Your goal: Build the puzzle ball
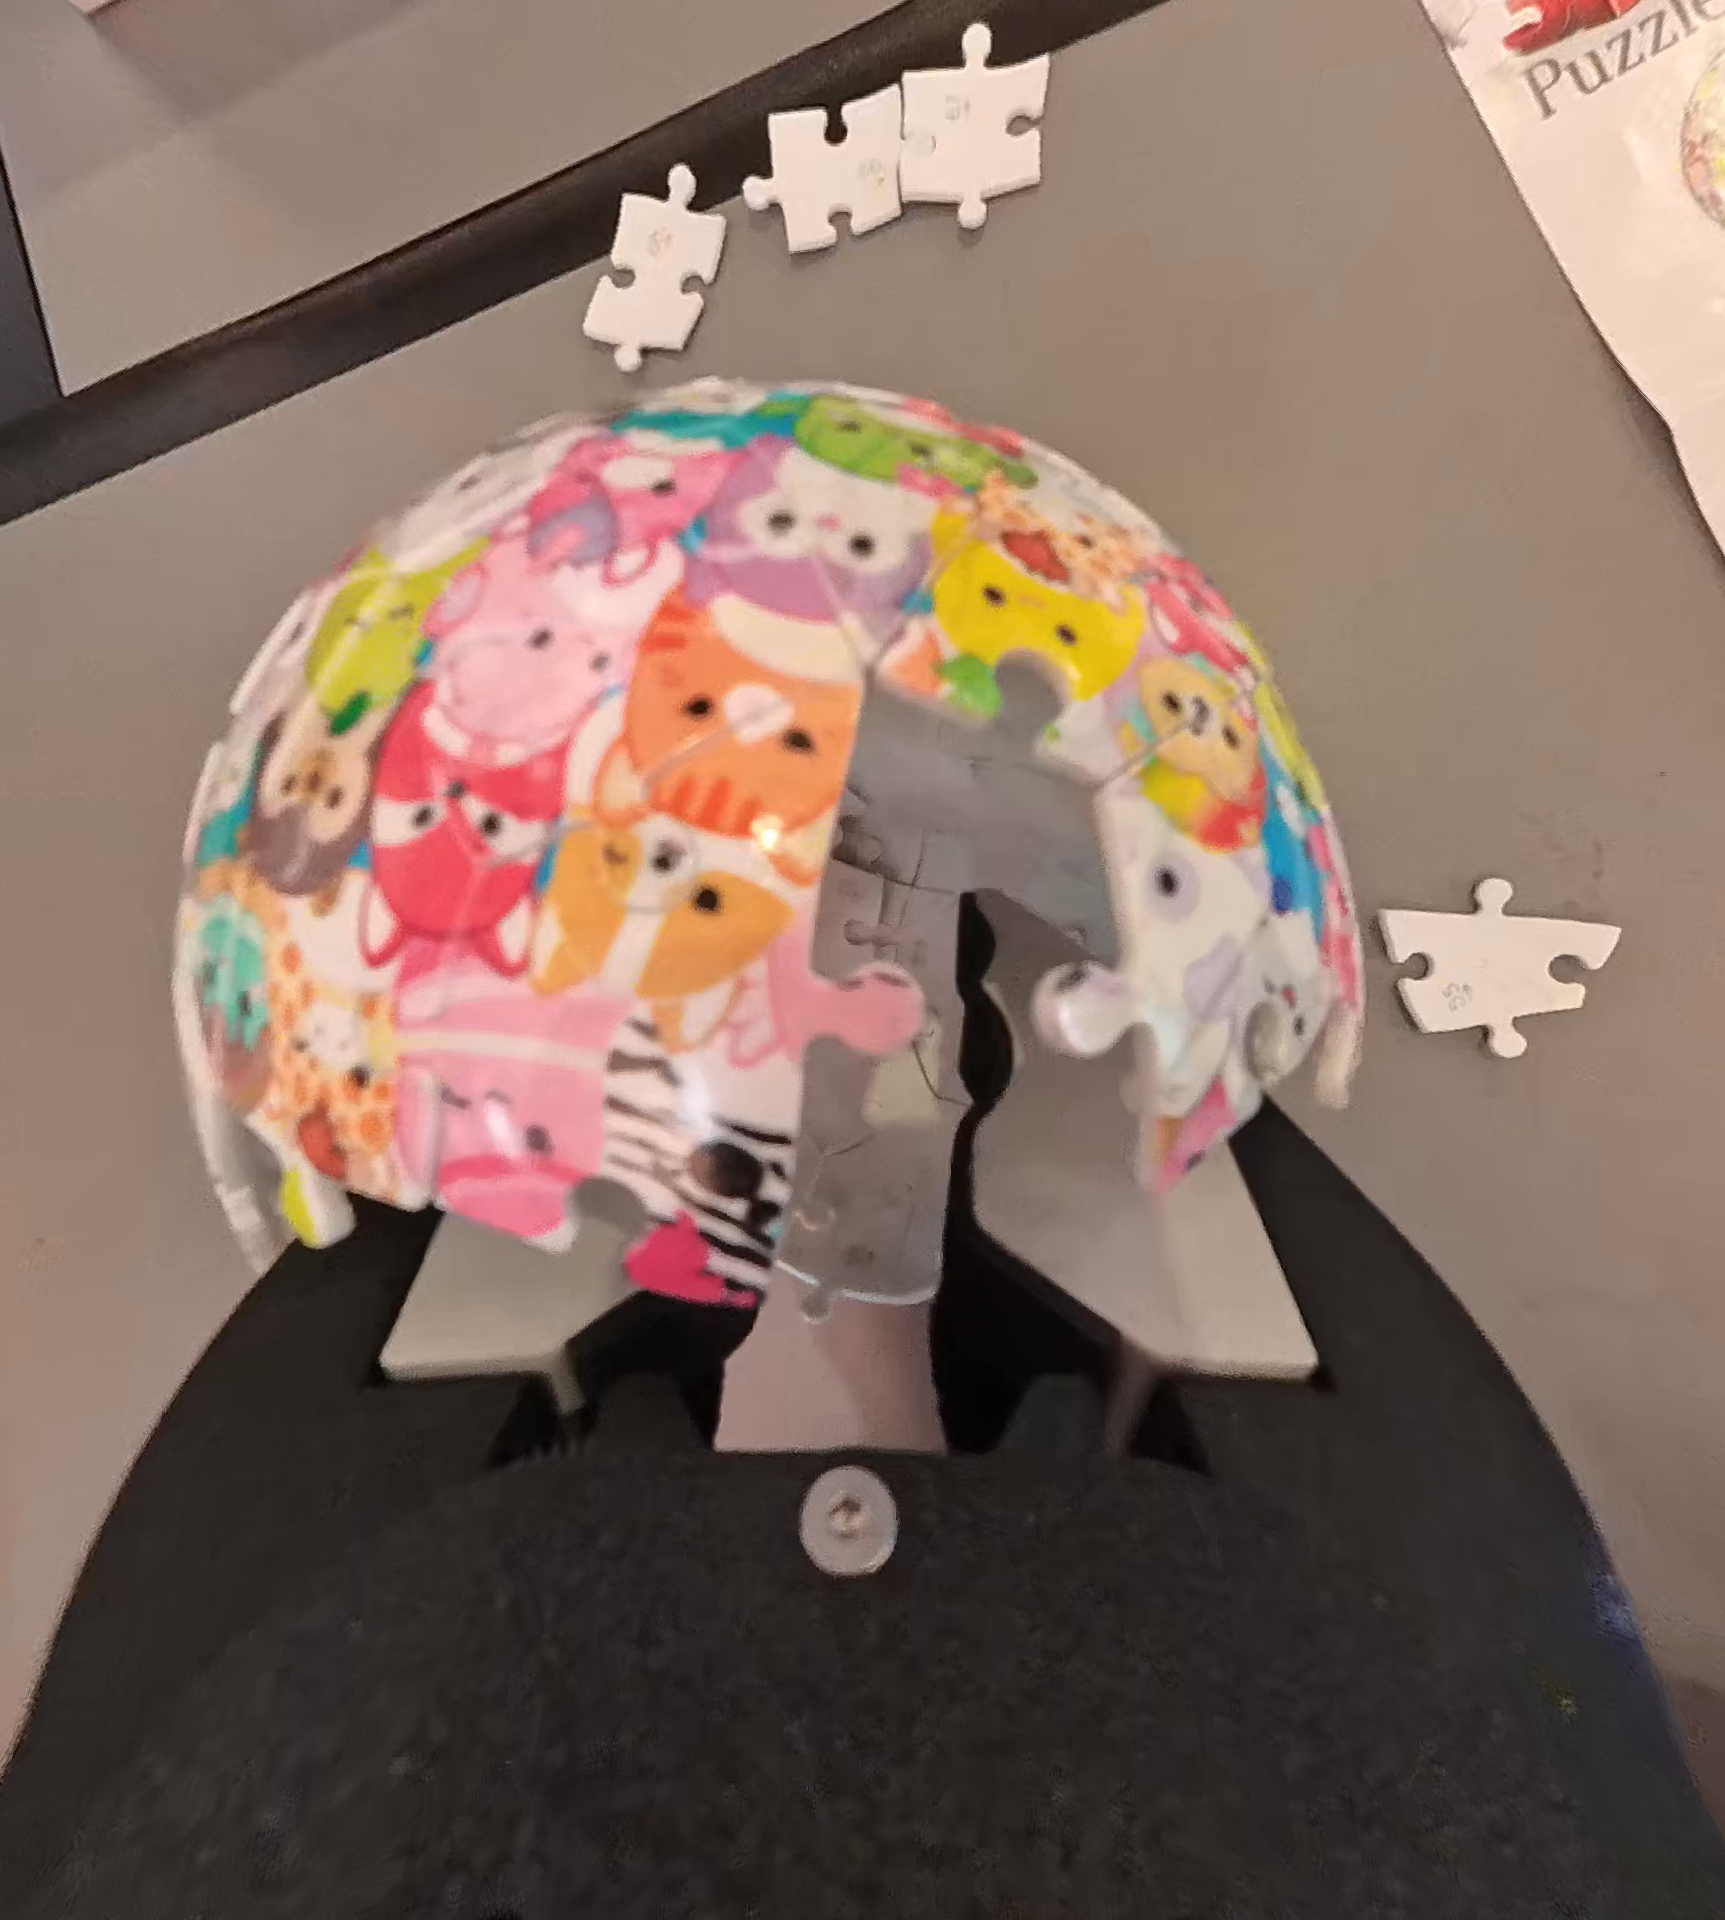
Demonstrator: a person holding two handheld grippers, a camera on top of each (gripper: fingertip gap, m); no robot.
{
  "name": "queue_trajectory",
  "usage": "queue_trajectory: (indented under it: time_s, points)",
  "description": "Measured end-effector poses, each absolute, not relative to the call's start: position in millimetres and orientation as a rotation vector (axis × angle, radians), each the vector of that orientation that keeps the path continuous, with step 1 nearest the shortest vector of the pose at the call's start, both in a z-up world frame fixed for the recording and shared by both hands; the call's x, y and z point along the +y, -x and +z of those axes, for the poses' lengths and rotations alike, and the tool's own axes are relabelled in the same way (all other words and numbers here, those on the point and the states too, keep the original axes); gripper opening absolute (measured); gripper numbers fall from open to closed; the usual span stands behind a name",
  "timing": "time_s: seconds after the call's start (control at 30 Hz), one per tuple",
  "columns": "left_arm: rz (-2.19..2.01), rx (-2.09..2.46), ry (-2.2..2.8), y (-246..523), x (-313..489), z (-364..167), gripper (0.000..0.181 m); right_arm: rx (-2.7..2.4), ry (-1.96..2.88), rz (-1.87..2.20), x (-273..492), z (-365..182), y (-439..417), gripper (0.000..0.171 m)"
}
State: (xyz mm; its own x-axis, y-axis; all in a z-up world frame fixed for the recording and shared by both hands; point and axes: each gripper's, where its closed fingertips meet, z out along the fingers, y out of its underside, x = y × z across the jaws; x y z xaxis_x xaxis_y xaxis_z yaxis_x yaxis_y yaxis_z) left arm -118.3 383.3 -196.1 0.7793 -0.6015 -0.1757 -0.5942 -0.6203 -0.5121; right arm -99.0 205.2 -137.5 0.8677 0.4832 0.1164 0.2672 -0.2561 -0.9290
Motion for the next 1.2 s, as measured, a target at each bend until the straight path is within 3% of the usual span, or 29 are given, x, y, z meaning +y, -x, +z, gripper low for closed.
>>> queue_trajectory:
  time_s: [0.67, 1.0, 1.2]
  points:
    - [-0.084, 0.891, 2.35, 117.8, 373.0, -181.5, 0.03, -0.577, 1.854, 0.226, 203.9, -137.7, 102.5, 0.026]
    - [-0.549, 1.094, 1.924, 129.6, 325.6, -114.1, 0.038, -0.579, 1.899, 0.107, 212.3, -152.5, 94.3, 0.044]
    - [-0.538, 1.281, 1.782, 169.0, 305.8, -119.9, 0.043, -0.547, 1.936, 0.146, 219.1, -154.1, 98.6, 0.046]
